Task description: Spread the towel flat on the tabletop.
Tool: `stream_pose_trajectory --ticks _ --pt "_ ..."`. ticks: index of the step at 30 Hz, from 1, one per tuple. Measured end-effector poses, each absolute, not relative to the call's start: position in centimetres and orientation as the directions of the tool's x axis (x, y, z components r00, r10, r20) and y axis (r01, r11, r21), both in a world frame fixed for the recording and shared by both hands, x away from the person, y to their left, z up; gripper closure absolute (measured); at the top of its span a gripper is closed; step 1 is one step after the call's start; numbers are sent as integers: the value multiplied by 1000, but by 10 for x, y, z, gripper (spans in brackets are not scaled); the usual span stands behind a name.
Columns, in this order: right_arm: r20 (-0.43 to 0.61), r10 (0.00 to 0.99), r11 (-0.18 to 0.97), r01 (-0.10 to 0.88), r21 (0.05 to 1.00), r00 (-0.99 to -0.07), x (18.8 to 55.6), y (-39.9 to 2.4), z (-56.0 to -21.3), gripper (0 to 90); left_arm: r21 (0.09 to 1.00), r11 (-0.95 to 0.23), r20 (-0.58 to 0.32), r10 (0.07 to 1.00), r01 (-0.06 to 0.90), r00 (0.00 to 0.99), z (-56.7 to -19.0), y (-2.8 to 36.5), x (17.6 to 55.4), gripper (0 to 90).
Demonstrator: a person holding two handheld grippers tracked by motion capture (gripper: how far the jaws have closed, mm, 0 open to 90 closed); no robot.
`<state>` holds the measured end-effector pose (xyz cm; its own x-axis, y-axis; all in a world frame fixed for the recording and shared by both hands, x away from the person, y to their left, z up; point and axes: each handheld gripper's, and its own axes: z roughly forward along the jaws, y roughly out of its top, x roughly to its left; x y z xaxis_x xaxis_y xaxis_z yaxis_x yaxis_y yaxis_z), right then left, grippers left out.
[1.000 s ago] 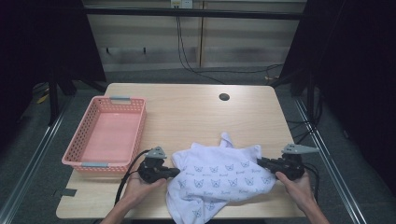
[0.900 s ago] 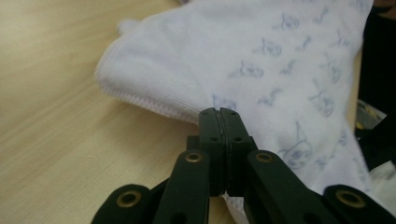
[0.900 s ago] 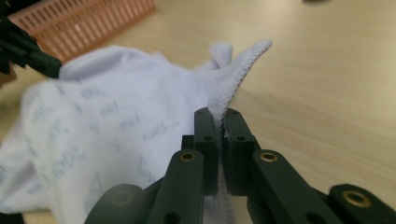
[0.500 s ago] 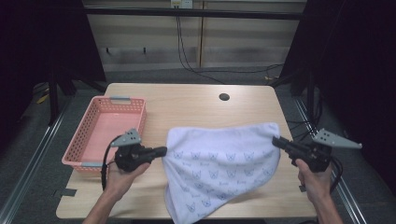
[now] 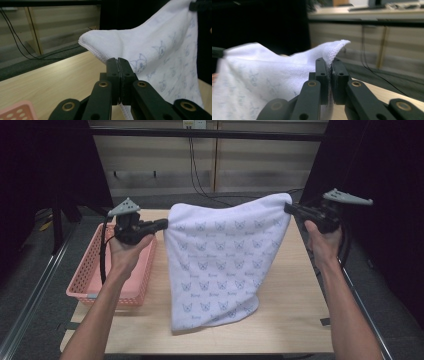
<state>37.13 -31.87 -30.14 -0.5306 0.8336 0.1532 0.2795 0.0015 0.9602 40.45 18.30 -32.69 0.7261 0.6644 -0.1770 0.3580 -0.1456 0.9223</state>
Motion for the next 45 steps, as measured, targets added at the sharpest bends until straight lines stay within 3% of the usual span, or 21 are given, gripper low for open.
stream_pose_trajectory --ticks 2,3,4,6,11,14,21,28,31,34,39,42,45 --pt "129 868 45 335 941 -479 398 -314 -310 750 896 -149 -201 705 419 680 -336 178 421 833" --pt "127 888 47 364 930 -442 407 -312 -317 599 887 -136 -215 724 441 655 -340 177 426 710" --pt "131 901 46 393 918 -413 415 -310 -324 537 884 -122 -222 739 450 636 -344 177 429 684" --pt "147 900 40 414 909 -410 419 -310 -339 509 875 -134 -235 722 464 651 -351 175 429 635" --pt "134 874 100 444 890 -467 403 -307 -368 504 862 -149 -266 680 484 683 -364 169 414 646" --pt "137 847 131 450 883 -514 383 -305 -382 505 873 -224 -205 639 434 742 -367 154 390 642" --pt "156 769 172 436 883 -620 311 -298 -415 555 870 -299 -188 533 392 825 -388 146 344 666" --pt "194 678 262 480 837 -709 254 -281 -455 636 843 -354 -246 415 404 876 -426 149 290 748" --pt "225 655 269 501 823 -722 240 -277 -464 627 821 -376 -286 381 430 879 -445 154 272 749" --pt "226 639 314 518 796 -735 235 -271 -477 572 798 -421 -281 373 431 884 -461 154 260 698" --pt "186 618 401 510 761 -764 242 -253 -491 477 745 -516 -245 377 423 893 -478 147 251 502" --pt "169 596 438 494 751 -785 245 -245 -497 449 709 -561 -228 392 428 891 -487 143 256 461" --pt "122 582 485 464 742 -804 244 -237 -505 423 687 -605 -170 406 403 898 -494 135 258 511"
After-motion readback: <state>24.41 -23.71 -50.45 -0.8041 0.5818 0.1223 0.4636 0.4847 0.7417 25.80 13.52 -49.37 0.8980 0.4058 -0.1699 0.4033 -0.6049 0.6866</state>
